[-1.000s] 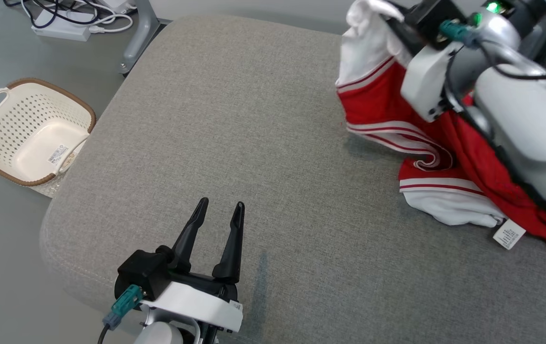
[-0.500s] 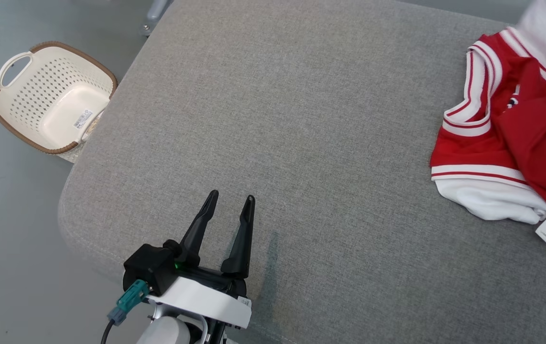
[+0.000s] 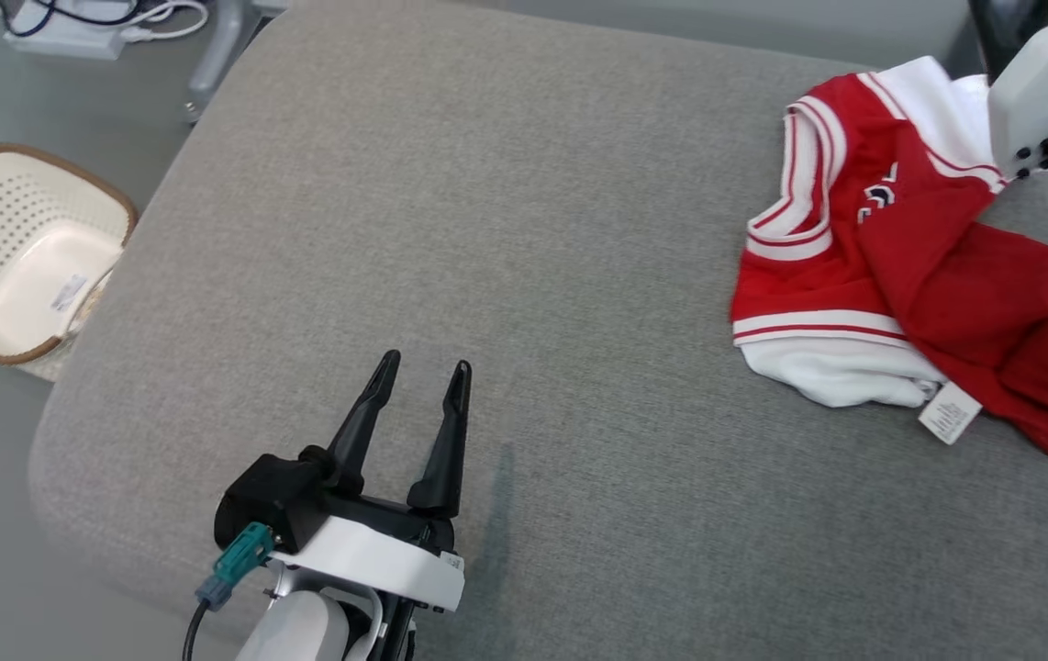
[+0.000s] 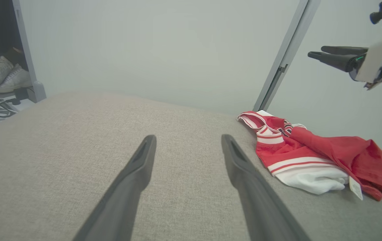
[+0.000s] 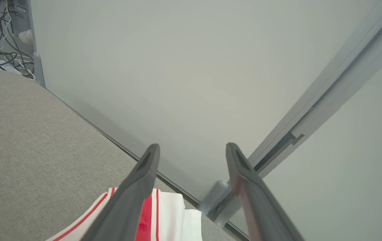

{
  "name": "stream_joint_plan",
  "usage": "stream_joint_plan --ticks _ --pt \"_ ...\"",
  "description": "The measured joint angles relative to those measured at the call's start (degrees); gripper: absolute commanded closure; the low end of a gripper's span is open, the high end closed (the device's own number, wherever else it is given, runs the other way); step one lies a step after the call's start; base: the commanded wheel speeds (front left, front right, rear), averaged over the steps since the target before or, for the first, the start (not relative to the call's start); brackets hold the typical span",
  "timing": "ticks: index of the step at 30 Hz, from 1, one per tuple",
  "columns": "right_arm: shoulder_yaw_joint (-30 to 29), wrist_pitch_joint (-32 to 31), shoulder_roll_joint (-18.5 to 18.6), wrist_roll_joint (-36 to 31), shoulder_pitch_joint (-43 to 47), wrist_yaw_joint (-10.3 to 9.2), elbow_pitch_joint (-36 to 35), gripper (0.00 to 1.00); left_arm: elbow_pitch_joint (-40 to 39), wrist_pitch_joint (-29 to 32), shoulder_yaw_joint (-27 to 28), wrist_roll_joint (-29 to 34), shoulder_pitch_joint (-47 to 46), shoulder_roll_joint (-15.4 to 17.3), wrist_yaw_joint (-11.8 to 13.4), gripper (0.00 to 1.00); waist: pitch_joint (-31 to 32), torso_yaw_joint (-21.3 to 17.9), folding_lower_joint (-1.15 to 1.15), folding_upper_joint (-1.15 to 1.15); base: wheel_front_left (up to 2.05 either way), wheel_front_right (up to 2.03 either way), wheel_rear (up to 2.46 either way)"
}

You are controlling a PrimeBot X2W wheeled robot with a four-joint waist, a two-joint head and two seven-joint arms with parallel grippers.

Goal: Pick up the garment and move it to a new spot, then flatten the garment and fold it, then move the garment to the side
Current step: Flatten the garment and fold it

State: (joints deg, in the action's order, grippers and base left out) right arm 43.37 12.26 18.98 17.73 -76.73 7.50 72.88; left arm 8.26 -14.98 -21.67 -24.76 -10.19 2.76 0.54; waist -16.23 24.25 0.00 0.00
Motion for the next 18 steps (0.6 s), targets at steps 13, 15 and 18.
stream_joint_plan --ticks 13,15,18 --pt "-11.89 2.89 2.30 -0.48 24.08 0.00 -24.75 0.00 0.45 0.00 5.78 2.82 2.48 -0.01 -1.05 0.00 6.56 -10.80 0.00 0.00 0.00 0.00 0.00" --pt "-16.02 2.91 2.63 -1.69 31.01 0.00 -29.75 0.00 0.49 0.00 6.43 3.13 3.18 0.01 -1.07 0.00 7.56 -11.91 0.00 0.00 0.00 0.00 0.00" --pt "-21.45 2.90 1.66 -4.75 40.55 0.00 -36.63 0.00 0.45 0.00 7.53 3.55 4.28 0.02 -1.26 0.00 8.71 -13.58 0.00 0.00 0.00 0.00 0.00"
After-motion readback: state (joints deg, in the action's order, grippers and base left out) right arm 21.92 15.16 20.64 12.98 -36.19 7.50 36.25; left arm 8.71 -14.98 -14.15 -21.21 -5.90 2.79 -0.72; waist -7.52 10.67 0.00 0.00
